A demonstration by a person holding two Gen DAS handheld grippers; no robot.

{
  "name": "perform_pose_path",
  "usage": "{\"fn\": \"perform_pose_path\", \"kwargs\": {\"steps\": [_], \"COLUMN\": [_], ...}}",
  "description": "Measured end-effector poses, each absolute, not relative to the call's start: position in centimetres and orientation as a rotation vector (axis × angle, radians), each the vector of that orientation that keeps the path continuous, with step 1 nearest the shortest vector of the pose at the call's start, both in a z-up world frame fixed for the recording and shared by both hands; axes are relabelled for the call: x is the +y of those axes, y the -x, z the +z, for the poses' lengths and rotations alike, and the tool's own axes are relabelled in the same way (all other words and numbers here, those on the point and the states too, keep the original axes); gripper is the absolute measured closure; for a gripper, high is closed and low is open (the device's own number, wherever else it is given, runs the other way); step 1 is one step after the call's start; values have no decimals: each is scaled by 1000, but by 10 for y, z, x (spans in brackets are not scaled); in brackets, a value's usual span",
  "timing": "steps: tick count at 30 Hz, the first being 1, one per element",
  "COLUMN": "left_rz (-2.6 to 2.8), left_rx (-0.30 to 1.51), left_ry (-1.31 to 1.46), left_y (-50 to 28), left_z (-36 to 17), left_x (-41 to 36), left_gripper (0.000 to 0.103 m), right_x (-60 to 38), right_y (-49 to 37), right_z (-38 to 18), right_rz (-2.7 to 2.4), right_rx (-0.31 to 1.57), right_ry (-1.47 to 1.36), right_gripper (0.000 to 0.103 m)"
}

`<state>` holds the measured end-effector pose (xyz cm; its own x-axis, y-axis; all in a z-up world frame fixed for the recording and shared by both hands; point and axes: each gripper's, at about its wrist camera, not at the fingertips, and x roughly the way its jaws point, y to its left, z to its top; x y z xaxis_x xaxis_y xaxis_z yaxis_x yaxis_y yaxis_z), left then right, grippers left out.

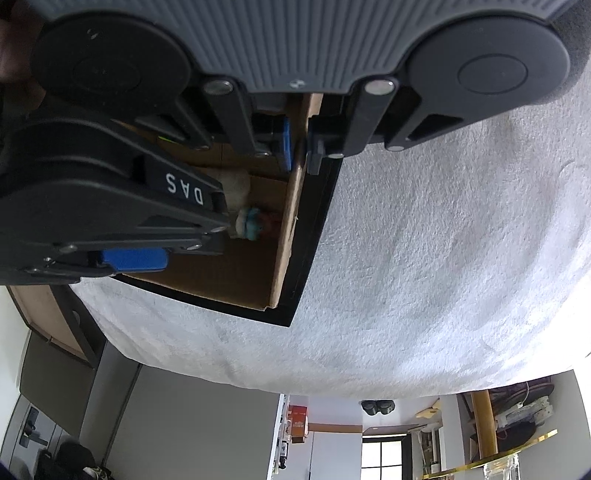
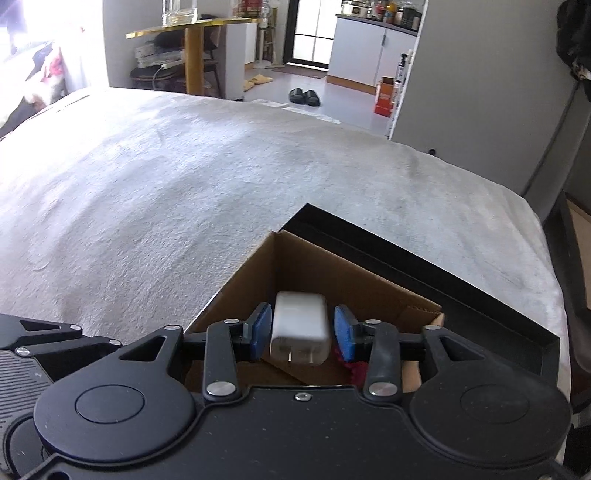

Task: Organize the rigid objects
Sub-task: 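Lower the charger into the box and open the right gripper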

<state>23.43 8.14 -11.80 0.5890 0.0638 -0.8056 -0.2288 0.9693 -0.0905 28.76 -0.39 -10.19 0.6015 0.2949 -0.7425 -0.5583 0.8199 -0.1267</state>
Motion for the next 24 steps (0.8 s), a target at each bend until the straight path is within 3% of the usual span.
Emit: {"fn": "perform_pose_path", "kwargs": {"steps": [11, 24], "left_rz": [177, 205], "left_rx": [941, 958], "left_ry": [204, 186], "left_y": [-235, -234], "left_z": [-118, -111], "left_x": [82, 76], "left_gripper": [95, 95], "right_x": [-28, -68], "right_y": [-281, -275], "right_z": [-98, -89], "right_rz": [469, 406], "right_rx": [786, 763], "right_ry": [340, 293], "right_gripper": [57, 47]}}
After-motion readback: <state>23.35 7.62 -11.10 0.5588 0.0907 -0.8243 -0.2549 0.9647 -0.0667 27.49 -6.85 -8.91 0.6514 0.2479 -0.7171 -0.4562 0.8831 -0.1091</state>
